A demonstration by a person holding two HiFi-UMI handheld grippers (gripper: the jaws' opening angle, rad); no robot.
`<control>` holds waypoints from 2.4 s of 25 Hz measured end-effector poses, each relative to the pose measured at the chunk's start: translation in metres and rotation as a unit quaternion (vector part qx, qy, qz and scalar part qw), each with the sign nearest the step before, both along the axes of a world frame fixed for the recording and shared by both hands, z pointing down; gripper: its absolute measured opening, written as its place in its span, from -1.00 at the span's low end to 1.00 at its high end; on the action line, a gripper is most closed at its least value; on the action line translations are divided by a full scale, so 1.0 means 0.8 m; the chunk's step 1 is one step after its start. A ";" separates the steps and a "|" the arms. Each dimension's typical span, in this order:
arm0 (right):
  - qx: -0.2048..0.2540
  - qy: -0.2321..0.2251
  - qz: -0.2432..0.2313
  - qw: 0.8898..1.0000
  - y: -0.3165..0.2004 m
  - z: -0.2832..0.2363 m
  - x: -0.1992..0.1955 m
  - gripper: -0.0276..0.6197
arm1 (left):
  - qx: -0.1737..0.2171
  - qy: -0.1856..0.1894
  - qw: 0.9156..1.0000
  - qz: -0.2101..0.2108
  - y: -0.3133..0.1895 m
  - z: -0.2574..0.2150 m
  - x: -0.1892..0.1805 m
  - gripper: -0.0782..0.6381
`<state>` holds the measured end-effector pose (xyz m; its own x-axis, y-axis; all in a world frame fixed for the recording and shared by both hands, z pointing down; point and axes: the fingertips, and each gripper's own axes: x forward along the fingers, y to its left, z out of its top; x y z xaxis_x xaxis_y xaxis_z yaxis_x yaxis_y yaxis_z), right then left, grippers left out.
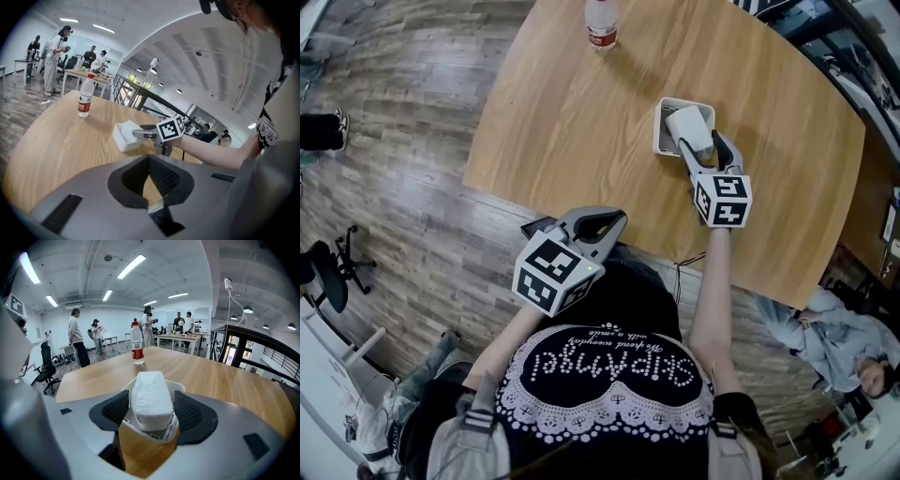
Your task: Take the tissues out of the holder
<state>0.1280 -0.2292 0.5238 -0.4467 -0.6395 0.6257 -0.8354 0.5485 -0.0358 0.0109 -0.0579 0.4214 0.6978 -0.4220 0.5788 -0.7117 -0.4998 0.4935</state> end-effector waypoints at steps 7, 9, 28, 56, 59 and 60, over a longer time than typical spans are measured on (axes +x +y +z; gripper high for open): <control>-0.035 0.010 -0.009 0.999 -0.003 0.021 -0.003 0.02 | -0.003 -0.002 1.000 -0.015 -0.004 0.000 -0.004 -0.76; -0.041 0.018 -0.013 0.999 -0.004 0.028 -0.003 0.02 | -0.004 -0.004 1.000 -0.017 -0.004 -0.001 -0.004 -0.76; -0.042 0.051 -0.020 0.998 -0.007 0.027 -0.009 -0.04 | 0.001 -0.004 1.000 -0.029 -0.008 -0.002 -0.010 -0.76; 0.041 -0.046 0.054 0.997 0.072 -0.098 0.002 -0.04 | 0.041 0.008 0.999 0.023 0.022 -0.024 0.002 -0.76; 0.041 -0.050 0.062 0.996 0.087 -0.099 0.005 -0.04 | 0.043 0.009 0.999 0.029 0.025 -0.025 0.004 -0.76; 0.041 -0.051 0.064 0.996 0.092 -0.100 0.006 -0.04 | 0.044 0.010 0.999 0.031 0.026 -0.025 0.005 -0.76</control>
